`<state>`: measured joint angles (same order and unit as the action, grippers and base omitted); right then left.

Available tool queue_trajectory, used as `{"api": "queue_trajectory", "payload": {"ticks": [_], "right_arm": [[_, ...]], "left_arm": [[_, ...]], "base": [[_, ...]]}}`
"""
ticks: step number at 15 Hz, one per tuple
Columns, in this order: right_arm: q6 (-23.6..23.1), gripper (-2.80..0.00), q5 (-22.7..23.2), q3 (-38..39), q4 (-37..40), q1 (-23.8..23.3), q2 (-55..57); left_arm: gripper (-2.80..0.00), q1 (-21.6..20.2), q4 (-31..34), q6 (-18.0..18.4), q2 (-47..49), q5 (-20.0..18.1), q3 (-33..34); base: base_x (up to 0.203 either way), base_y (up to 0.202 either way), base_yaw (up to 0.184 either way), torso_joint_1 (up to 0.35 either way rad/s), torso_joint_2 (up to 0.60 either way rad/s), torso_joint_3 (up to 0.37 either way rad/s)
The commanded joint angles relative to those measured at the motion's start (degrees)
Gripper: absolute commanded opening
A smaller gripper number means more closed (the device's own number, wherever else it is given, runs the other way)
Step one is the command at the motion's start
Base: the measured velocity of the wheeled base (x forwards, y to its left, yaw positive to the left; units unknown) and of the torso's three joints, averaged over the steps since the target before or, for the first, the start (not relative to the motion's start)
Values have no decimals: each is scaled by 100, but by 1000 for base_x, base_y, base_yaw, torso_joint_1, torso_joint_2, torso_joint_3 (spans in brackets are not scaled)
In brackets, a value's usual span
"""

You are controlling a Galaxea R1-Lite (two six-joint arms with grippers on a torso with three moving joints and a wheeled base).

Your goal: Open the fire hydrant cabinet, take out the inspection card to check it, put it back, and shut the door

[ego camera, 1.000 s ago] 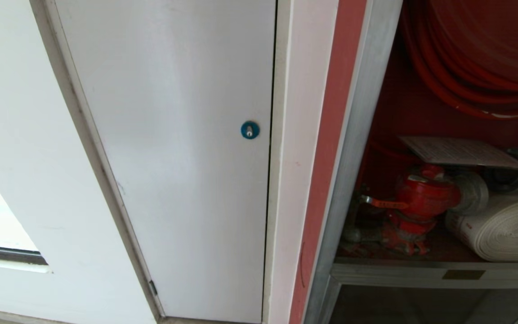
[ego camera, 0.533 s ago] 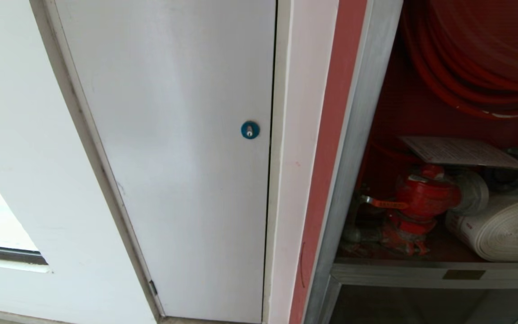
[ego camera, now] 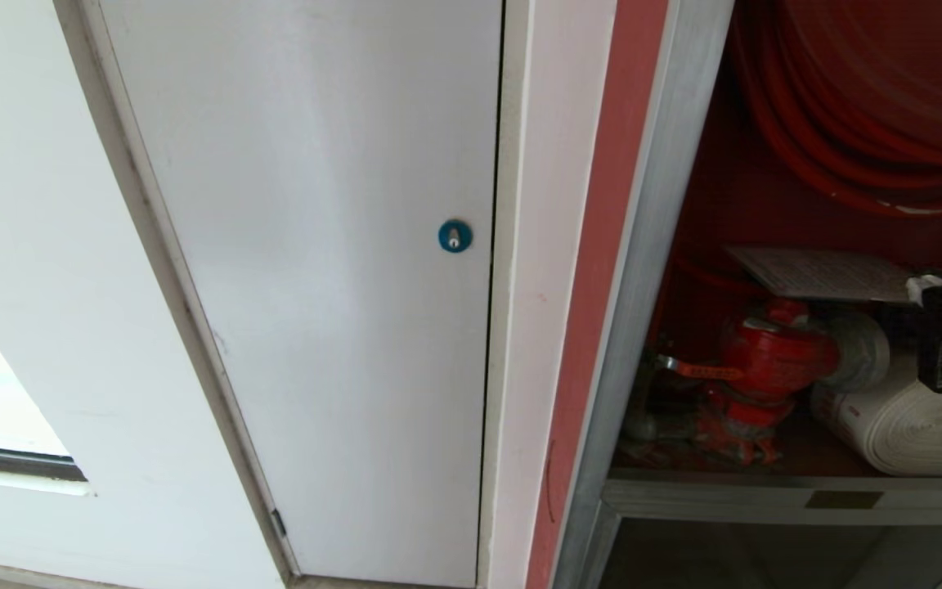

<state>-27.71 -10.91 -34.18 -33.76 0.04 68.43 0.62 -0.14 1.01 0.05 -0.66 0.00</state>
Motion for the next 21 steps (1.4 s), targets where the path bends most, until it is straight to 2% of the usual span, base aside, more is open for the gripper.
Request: {"api": "queue_trajectory", "payload": {"ticks": [1,3,6,8,9,10,15,17,18,21], "right_arm": [[-867,-280,22,-36,-12,-87,187],[-1559,-280,144,-87,61,-310,196],[-2967,-280,252,-471,542,-880,187],[-3693,-280,256,-637,835,-1289,160],[-3903,-280,259,-679,958,-1395,146],[-4408,-280,262,-704,1096,-1611,139],[-5033,-280,266,-739,1236,-1792,434],[-5261,-280,467,-748,1224,-1806,560],[-5358,0,554,-740,1223,-1806,575],[-5358,0,599,-749,1202,-1804,728]], "left_arm": [[-280,-1,-4,4,4,-4,42],[-280,-1,-4,4,4,-4,40],[-280,-1,-4,4,4,-4,42],[-280,-1,-4,4,4,-4,44],[-280,-1,-4,4,4,-4,35],[-280,-1,-4,4,4,-4,42],[-280,-1,-4,1,4,-4,35],[-280,-1,-4,4,4,-4,35],[-280,-1,-4,4,4,-4,35],[-280,-1,-4,4,4,-4,35]], "base": [[0,0,0,0,0,0],[0,0,0,0,0,0],[0,0,0,0,0,0],[0,0,0,0,0,0],[0,0,0,0,0,0],[0,0,0,0,0,0],[0,0,0,0,0,0],[0,0,0,0,0,0],[0,0,0,0,0,0],[0,0,0,0,0,0]]}}
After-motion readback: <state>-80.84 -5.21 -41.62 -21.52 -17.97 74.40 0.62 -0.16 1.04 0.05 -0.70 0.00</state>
